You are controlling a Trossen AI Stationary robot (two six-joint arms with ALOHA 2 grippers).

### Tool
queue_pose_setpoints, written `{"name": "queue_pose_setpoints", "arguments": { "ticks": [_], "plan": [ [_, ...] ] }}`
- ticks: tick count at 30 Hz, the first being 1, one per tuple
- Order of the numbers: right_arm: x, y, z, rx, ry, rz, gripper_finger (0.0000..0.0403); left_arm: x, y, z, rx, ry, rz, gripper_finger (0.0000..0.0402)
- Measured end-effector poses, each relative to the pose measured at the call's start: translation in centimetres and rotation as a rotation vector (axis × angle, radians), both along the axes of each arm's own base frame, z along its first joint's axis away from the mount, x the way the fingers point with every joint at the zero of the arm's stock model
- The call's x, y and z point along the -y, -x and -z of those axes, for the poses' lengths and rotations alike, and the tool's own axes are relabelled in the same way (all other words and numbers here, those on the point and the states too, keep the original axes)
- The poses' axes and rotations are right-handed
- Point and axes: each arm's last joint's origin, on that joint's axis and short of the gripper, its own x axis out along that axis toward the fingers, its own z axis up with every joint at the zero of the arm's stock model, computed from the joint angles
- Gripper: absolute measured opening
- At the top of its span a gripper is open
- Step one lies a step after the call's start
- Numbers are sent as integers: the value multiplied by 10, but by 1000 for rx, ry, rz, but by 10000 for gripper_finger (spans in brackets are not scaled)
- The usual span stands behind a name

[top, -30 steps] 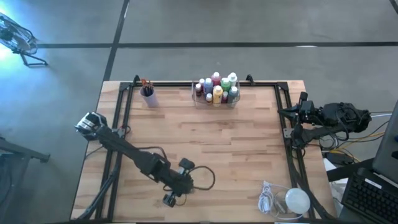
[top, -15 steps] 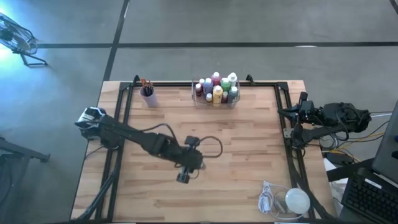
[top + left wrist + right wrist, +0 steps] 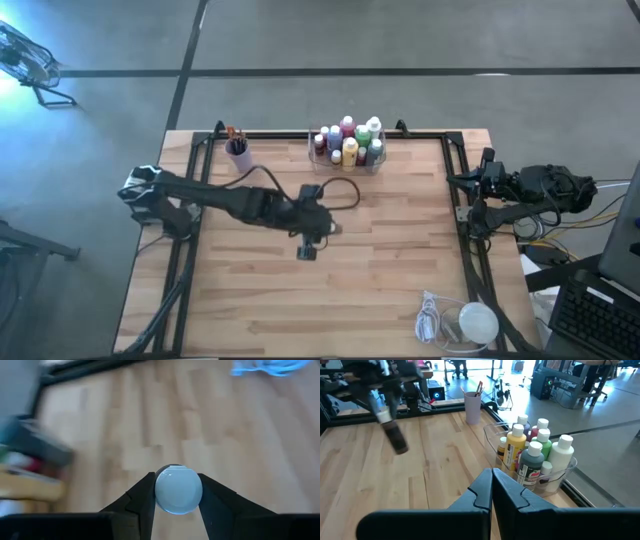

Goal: Pick & Place Paint Supplies
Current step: Put the black paint bottle into the transparent bin

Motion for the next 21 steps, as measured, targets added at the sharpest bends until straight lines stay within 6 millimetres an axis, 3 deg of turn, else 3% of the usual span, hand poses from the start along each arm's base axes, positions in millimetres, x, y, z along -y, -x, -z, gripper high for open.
{"name": "queue_pose_setpoints", "arguments": {
  "ticks": [10, 21],
  "plan": [
    [0, 0, 0, 0, 0, 0, 8, -48, -5, -19, 43, -107, -159, 131],
    [0, 0, 0, 0, 0, 0, 8, -121, 3, -21, 31, -94, -348, 129]
  ]
}}
